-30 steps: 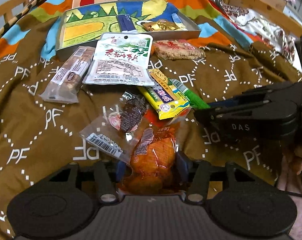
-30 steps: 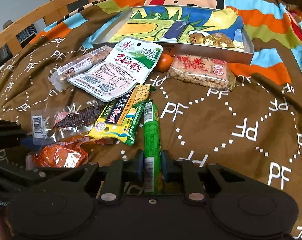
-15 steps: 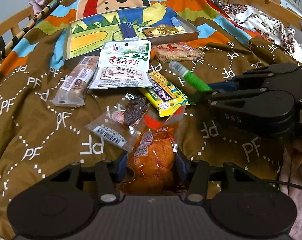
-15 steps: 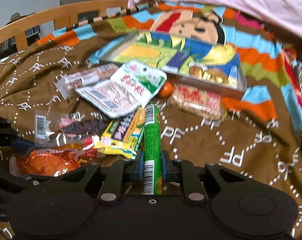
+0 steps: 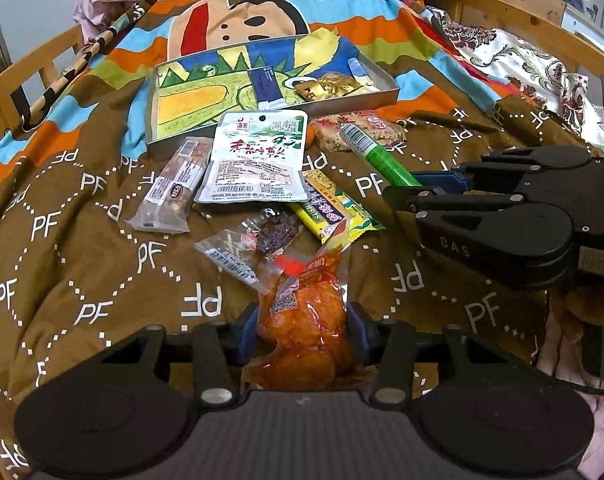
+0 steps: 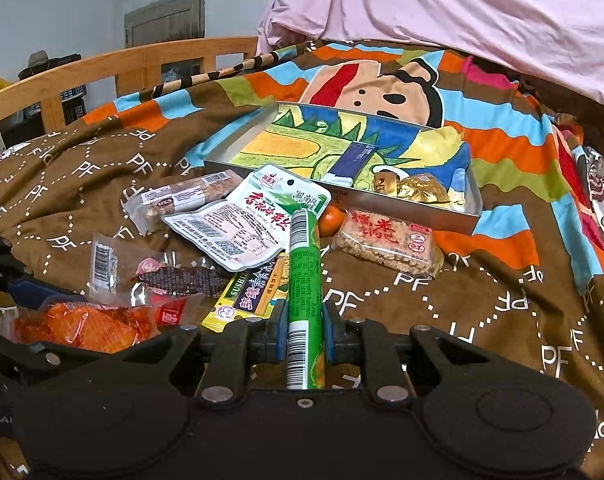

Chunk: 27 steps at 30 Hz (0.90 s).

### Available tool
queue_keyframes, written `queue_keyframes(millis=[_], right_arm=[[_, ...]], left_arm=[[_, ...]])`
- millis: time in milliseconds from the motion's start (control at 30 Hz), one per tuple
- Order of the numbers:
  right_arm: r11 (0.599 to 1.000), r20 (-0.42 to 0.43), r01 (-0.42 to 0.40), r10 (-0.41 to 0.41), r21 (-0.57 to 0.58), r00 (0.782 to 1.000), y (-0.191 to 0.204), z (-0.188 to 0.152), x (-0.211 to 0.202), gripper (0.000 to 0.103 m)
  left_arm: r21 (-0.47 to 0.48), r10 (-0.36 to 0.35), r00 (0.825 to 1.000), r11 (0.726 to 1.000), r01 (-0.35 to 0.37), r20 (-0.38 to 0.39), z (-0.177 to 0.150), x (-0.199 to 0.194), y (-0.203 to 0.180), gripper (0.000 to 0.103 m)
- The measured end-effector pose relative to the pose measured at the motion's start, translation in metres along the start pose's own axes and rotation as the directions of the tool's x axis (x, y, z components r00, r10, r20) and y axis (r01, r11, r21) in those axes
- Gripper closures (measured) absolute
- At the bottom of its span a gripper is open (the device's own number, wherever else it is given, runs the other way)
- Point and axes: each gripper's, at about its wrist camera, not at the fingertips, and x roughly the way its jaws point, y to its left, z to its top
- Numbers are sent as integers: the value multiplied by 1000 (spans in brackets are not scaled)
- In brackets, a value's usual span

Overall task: Organize snacks
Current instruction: 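Lift the orange bag with the left tool while the right tool lifts the green stick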

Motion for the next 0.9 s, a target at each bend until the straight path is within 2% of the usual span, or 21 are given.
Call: queue_keyframes(millis=[433, 900], right_arm=[[1000, -11, 3, -3, 11, 1000, -1, 0, 3, 84], [1000, 40, -4, 3, 27, 999, -3, 2, -7, 84]], left_arm=[[-31, -14, 1000, 999, 15, 12, -2, 1, 7, 53], [-86, -54, 996, 994, 60, 66, 14, -18, 12, 54]])
